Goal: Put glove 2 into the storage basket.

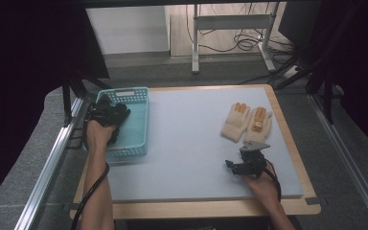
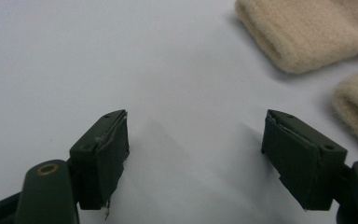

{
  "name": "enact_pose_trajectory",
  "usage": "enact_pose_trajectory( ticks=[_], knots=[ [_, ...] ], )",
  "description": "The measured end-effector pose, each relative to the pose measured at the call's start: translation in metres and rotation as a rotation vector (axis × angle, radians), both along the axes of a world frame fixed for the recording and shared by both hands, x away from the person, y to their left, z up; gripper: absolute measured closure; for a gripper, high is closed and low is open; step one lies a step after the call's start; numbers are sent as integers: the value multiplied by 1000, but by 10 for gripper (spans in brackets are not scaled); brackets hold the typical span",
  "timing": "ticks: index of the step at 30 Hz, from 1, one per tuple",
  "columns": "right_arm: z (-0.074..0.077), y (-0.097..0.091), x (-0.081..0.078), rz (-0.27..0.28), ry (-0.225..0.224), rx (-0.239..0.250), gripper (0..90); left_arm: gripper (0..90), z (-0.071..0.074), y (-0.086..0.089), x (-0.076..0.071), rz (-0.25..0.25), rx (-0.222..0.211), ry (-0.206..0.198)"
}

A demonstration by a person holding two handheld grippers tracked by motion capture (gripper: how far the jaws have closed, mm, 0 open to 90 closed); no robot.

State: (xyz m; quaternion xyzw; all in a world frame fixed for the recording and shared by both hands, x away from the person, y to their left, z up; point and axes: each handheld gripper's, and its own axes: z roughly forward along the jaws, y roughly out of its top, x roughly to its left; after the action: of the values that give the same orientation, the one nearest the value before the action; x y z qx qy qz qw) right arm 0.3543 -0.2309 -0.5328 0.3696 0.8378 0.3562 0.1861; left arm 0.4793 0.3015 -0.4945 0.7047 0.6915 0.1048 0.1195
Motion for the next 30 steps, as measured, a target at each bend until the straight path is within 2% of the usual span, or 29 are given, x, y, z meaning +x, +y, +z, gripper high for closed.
enact_pose_trajectory(
  ticks=[2, 5, 6, 10, 13, 18, 22, 25, 30],
  knots=[
    [0, 0, 0, 0, 0, 0, 223, 235, 3, -1, -1, -10, -11, -8],
    [0, 0, 0, 0, 0, 0, 222, 153, 10, -1, -4, -34, -35, -42],
    [0, 0, 0, 0, 1, 0, 222, 124, 12, -1, -5, -40, -31, -47],
    [0, 0, 0, 1, 0, 0, 222, 79, 25, 1, -11, -66, -53, -97],
    [0, 0, 0, 1, 1, 0, 221, 58, 34, 0, -15, -83, -67, -147],
    [0, 0, 0, 2, 1, 0, 220, 36, 43, -4, -24, -135, -139, -220],
    [0, 0, 0, 2, 1, 0, 219, 12, 46, -13, -30, -183, -198, -258],
    [0, 0, 0, 3, 1, 0, 218, 7, 50, -24, -34, -230, -190, -277],
    [0, 0, 0, 4, 1, -1, 216, 0, 57, -42, -42, -290, -212, -324]
  ],
)
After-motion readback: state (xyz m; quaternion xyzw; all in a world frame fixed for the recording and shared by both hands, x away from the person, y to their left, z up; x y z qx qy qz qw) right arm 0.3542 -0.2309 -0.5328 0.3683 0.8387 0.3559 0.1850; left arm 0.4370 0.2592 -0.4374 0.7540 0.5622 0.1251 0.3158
